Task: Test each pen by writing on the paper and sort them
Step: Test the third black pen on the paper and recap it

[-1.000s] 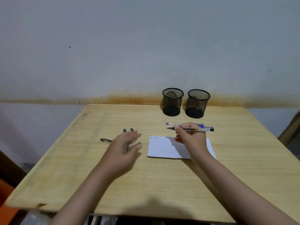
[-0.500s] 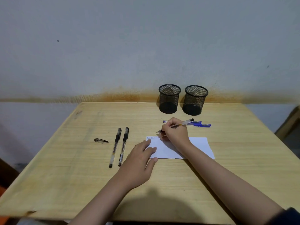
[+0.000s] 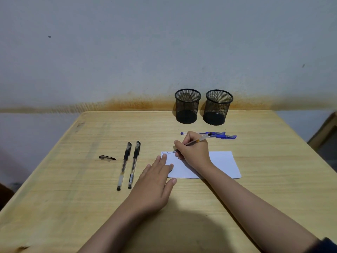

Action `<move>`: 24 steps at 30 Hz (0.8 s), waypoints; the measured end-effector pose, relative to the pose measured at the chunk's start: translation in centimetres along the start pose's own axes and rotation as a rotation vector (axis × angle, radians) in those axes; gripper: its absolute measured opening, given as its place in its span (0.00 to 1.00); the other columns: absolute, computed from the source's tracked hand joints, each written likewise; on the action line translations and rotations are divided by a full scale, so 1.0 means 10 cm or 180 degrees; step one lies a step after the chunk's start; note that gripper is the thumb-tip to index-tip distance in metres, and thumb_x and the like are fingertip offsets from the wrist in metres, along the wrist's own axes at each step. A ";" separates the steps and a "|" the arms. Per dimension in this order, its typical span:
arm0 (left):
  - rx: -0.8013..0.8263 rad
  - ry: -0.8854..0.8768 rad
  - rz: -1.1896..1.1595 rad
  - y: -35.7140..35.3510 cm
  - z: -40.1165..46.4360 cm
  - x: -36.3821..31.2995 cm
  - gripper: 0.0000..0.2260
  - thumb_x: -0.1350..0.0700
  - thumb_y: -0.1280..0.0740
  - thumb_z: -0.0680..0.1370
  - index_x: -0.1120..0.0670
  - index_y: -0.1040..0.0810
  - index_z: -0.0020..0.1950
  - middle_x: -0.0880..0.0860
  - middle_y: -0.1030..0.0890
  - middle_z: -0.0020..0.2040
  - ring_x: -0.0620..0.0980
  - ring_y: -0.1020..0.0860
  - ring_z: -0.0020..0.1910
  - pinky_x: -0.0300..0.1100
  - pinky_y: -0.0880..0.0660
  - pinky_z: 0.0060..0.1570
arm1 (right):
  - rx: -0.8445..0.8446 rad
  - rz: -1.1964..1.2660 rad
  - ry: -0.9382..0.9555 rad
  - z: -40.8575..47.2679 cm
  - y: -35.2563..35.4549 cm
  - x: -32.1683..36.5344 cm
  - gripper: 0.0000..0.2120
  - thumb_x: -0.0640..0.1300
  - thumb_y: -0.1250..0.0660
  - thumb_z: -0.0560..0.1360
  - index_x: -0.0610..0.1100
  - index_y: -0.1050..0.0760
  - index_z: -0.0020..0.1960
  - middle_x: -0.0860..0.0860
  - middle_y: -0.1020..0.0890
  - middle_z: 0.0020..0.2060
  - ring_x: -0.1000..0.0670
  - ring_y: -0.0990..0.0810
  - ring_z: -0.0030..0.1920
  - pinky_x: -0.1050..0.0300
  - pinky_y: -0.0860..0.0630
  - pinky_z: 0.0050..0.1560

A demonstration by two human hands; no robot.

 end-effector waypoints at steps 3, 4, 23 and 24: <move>0.0017 0.0001 -0.0004 0.00 0.00 0.00 0.26 0.42 0.55 0.76 0.49 0.42 0.73 0.49 0.52 0.78 0.42 0.58 0.76 0.40 0.59 0.71 | -0.0005 -0.0089 0.0012 0.02 0.00 -0.01 0.10 0.32 0.32 0.72 0.31 0.32 0.37 0.30 0.23 0.31 0.40 0.18 0.30 0.52 0.21 0.31; 0.0025 0.0006 -0.0012 -0.01 0.00 0.00 0.26 0.42 0.55 0.76 0.49 0.42 0.73 0.49 0.52 0.78 0.42 0.58 0.76 0.40 0.59 0.71 | 0.0024 -0.0106 0.0013 0.02 -0.01 -0.01 0.09 0.32 0.32 0.71 0.32 0.31 0.36 0.30 0.22 0.31 0.39 0.18 0.30 0.51 0.21 0.31; 0.0033 -0.0012 -0.0054 -0.01 0.00 0.01 0.32 0.37 0.61 0.72 0.49 0.41 0.73 0.49 0.52 0.78 0.37 0.60 0.72 0.40 0.58 0.71 | -0.0079 -0.0150 0.0021 0.02 0.02 -0.02 0.08 0.31 0.33 0.70 0.32 0.31 0.36 0.30 0.22 0.31 0.39 0.18 0.29 0.53 0.21 0.30; 0.0038 0.0000 -0.0047 -0.01 0.00 0.01 0.31 0.38 0.59 0.74 0.49 0.41 0.73 0.49 0.52 0.78 0.38 0.59 0.73 0.41 0.58 0.71 | -0.0067 -0.0137 0.0006 0.02 0.01 -0.02 0.07 0.31 0.33 0.70 0.31 0.31 0.36 0.29 0.22 0.31 0.39 0.19 0.29 0.52 0.21 0.30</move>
Point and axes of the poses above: each hand's wrist, its own z-axis towards the middle knuckle, its own y-axis out of the back of the hand, x = y × z, the point moved 5 cm from there along z, towards the middle knuckle
